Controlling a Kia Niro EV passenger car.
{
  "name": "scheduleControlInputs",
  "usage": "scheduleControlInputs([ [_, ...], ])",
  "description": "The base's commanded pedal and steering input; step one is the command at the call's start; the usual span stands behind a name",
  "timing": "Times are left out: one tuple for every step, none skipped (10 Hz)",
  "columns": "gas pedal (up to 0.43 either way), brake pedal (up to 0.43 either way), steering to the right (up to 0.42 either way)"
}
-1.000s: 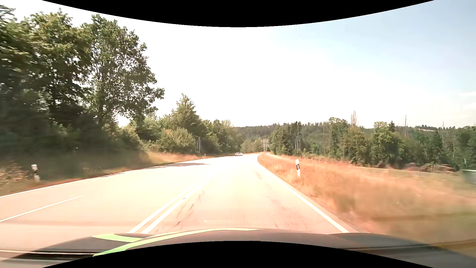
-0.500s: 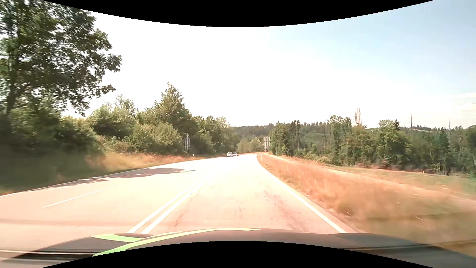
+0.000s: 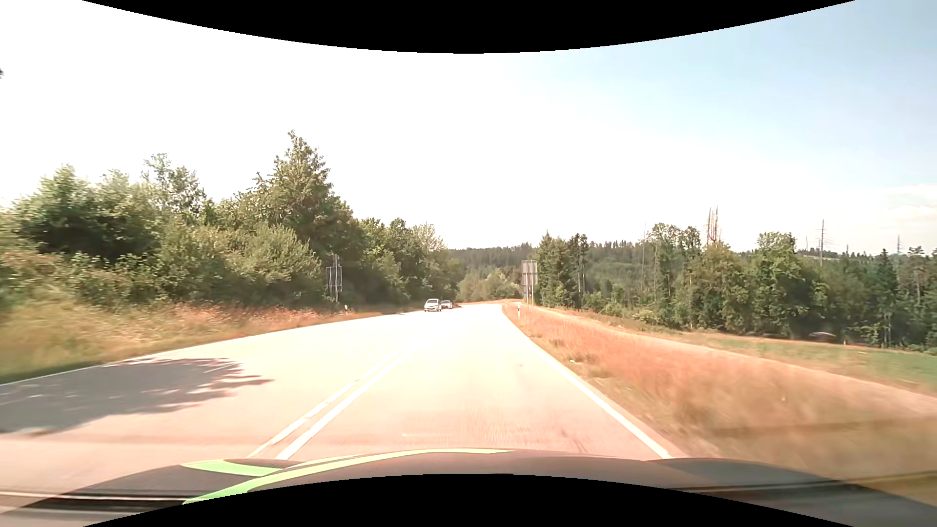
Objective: Follow the waypoints while adhering to traffic rules and regulations
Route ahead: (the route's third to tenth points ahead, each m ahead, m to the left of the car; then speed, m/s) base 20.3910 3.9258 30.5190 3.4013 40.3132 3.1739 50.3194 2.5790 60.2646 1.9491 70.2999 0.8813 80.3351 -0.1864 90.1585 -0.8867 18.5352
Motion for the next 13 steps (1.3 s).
scheduleControlInputs([
  [0.000,0.000,0.009],
  [0.000,0.000,0.009],
  [0.000,0.000,0.009],
  [0.000,0.000,0.009],
  [0.000,0.000,0.009],
  [0.000,0.000,0.009],
  [0.000,0.000,0.009],
  [0.000,0.000,0.009],
  [0.000,0.000,0.008],
  [0.000,0.000,0.009],
  [0.000,0.000,0.009],
  [0.000,0.000,0.009],
  [0.000,0.000,0.009],
])
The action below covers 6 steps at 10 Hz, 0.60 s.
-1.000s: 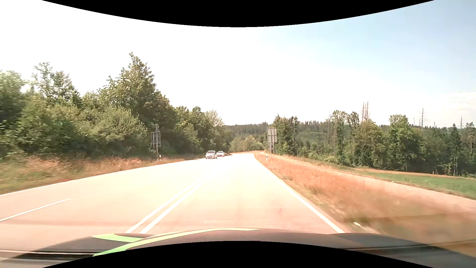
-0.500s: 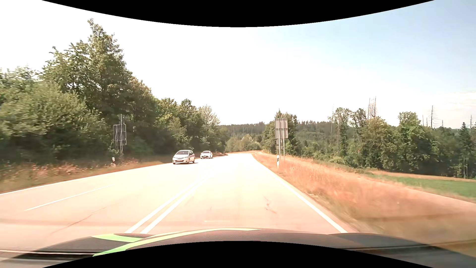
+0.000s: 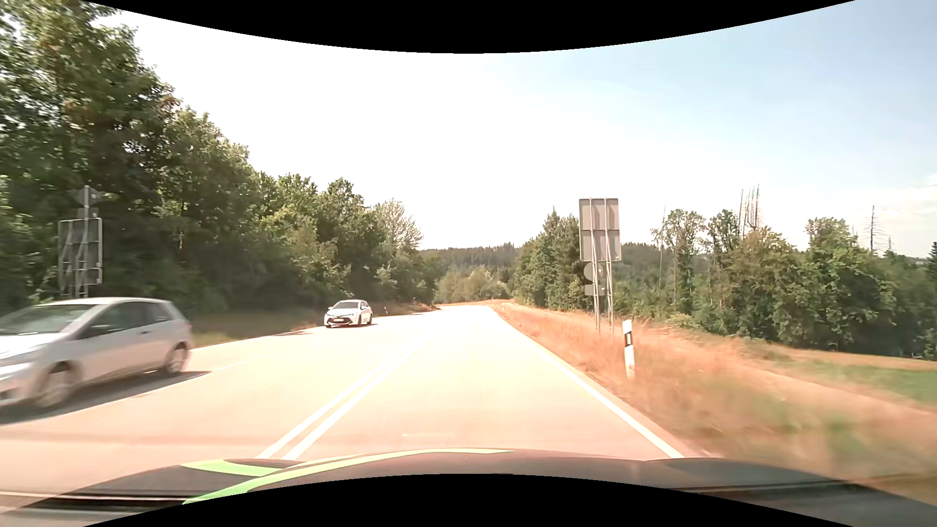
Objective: Follow the waypoints while adhering to traffic rules and regulations
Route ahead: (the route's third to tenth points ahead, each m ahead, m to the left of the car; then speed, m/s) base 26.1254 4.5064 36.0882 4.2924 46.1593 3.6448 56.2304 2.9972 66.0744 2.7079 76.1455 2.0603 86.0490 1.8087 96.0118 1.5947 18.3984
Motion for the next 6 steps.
scheduleControlInputs([
  [0.000,0.000,0.009],
  [0.000,0.000,0.009],
  [0.000,0.000,0.009],
  [0.000,0.000,0.007],
  [0.000,0.000,0.006],
  [0.000,0.000,0.005],
])
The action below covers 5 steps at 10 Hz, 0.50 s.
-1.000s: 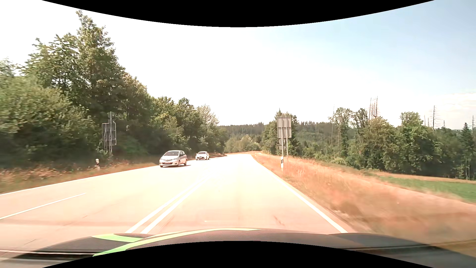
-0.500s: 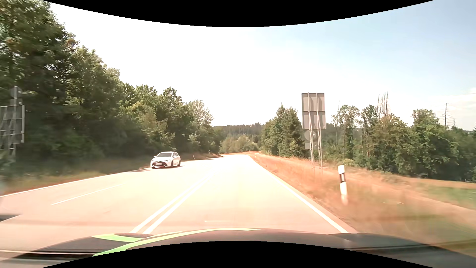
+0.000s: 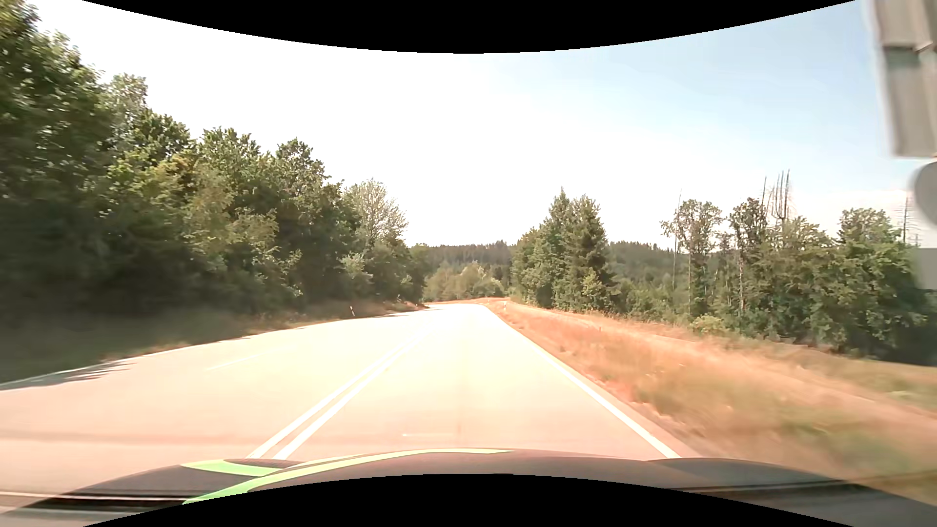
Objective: Follow the waypoints while adhering to traffic rules and regulations
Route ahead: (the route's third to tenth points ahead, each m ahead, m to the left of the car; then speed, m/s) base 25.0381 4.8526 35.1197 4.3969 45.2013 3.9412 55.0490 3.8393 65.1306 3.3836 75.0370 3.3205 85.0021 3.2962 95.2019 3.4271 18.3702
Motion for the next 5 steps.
scheduleControlInputs([
  [0.000,0.000,0.005],
  [0.000,0.000,0.005],
  [0.000,0.000,0.004],
  [0.000,0.000,0.003],
  [0.000,0.000,0.003],
])
